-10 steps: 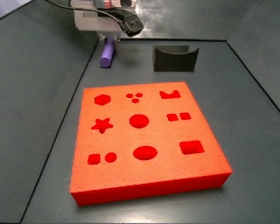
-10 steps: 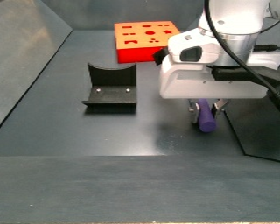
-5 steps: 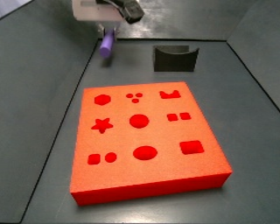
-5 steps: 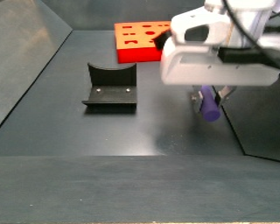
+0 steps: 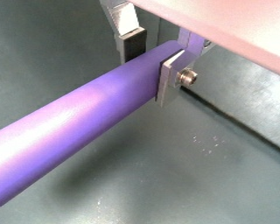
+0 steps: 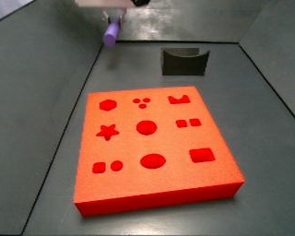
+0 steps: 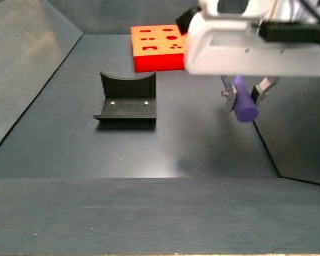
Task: Pick up the round object. Move up. Place the round object on the fixture. Regrasp the round object. Move to above the board. Insert the round object.
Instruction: Place the round object on the fixture.
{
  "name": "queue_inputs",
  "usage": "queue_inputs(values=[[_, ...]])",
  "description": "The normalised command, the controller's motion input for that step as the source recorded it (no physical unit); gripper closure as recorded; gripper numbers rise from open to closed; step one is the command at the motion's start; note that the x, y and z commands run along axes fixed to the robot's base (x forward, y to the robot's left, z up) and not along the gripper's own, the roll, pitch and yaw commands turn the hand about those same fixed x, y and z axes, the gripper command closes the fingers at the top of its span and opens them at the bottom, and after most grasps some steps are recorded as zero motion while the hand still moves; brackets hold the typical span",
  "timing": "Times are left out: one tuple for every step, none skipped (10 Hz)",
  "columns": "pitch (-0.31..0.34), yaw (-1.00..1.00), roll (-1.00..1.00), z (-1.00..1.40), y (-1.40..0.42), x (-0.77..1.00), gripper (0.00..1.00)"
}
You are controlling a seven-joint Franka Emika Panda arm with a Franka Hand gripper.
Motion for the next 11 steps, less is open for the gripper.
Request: queue_inputs(values=[[0.046, -0.02, 0.07, 1.0, 0.0, -0.02, 1.0], [0.056, -0.01, 0.08, 1.0, 0.0, -0.03, 1.0], [0.062, -0.01, 0.09, 1.0, 0.0, -0.03, 1.0], [0.069, 0.01, 0.1, 1.0, 0.0, -0.03, 1.0], [0.074, 0.02, 0.11, 0.95, 0.0, -0.03, 1.0], [0.08, 0.02, 0.11, 0.86, 0.0, -0.03, 1.0], [0.081, 0.02, 0.11, 0.69, 0.0, -0.02, 1.0], [0.081, 0.02, 0.09, 0.56, 0.0, -0.01, 1.0], [0.085, 0.02, 0.07, 0.38, 0.01, -0.01, 1.0], [0.081, 0.02, 0.06, 0.28, 0.01, -0.01, 1.0], [-0.439, -0.14, -0.37, -0.31, -0.83, 1.0, 1.0]])
